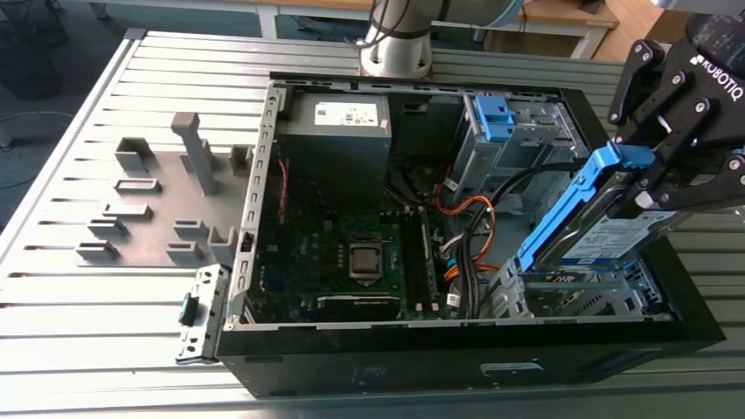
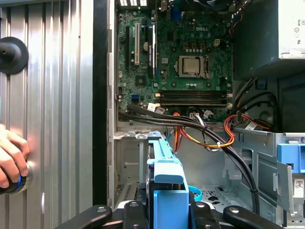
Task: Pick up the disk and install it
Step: 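Insert the disk into the insertion slot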
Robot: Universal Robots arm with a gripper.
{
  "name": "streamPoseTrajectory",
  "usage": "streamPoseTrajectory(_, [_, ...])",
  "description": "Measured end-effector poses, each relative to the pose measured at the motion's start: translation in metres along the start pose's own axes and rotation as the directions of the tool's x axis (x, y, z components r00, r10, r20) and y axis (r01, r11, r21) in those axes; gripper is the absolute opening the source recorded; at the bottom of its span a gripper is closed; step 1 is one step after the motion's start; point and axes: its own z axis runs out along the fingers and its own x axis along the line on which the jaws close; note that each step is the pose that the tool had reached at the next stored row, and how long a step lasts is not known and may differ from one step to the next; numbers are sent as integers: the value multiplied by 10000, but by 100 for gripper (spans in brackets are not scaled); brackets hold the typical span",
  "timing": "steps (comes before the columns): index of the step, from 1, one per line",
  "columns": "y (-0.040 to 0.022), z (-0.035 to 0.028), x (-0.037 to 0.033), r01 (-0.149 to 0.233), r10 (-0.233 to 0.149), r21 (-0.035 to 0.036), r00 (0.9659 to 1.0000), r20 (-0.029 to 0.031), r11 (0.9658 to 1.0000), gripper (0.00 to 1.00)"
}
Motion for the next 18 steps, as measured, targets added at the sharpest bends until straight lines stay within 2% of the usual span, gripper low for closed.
streamPoseTrajectory(8, [0, 78, 2, -3, 3, -3, 10000, -14, 10000, 36])
streamPoseTrajectory(12, [15, 101, 2, 0, 0, 1, 10000, -1, 10000, 36])
streamPoseTrajectory(14, [35, 103, 2, 2, -2, 24, 10000, 2, 10000, 36])
streamPoseTrajectory(18, [91, 71, 3, 0, 0, 130, 10000, -4, 9999, 36])
